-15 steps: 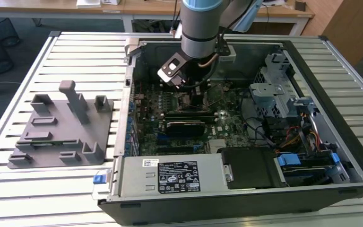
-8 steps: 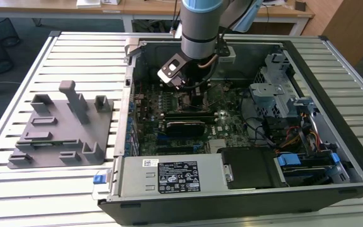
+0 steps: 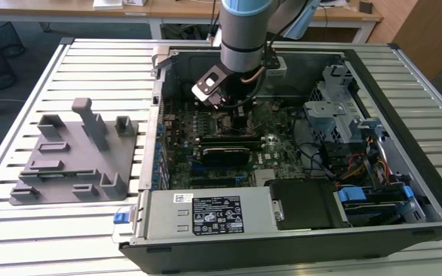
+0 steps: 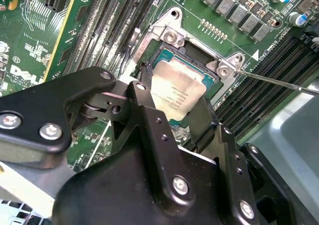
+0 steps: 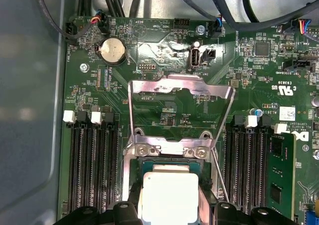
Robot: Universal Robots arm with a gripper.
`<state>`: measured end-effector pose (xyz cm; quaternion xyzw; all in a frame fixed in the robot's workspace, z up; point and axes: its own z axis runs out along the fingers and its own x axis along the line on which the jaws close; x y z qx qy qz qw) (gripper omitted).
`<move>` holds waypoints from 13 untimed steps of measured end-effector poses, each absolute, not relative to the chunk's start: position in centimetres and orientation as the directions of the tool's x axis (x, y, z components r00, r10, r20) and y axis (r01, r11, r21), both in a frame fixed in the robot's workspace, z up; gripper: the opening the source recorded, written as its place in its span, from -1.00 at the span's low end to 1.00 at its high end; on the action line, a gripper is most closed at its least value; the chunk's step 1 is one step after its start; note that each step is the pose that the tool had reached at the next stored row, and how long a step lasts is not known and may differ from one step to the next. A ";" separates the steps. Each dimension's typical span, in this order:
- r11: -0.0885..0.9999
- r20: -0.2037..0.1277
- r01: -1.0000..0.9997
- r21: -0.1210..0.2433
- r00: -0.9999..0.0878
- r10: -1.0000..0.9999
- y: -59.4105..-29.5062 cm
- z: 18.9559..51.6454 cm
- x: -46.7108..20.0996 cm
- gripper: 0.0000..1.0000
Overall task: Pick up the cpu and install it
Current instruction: 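Place the cpu into insertion slot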
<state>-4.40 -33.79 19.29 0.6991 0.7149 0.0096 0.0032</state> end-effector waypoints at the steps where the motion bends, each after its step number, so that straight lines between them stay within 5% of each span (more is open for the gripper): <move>1: 0.022 0.010 1.000 0.019 -0.022 1.000 -33.8 19.3 -4.4 0.06; 4: 0.022 0.009 1.000 0.019 -0.022 1.000 -33.8 19.3 -4.4 0.21; 13: 0.022 0.009 1.000 0.018 -0.022 1.000 -33.8 20.0 -4.4 0.21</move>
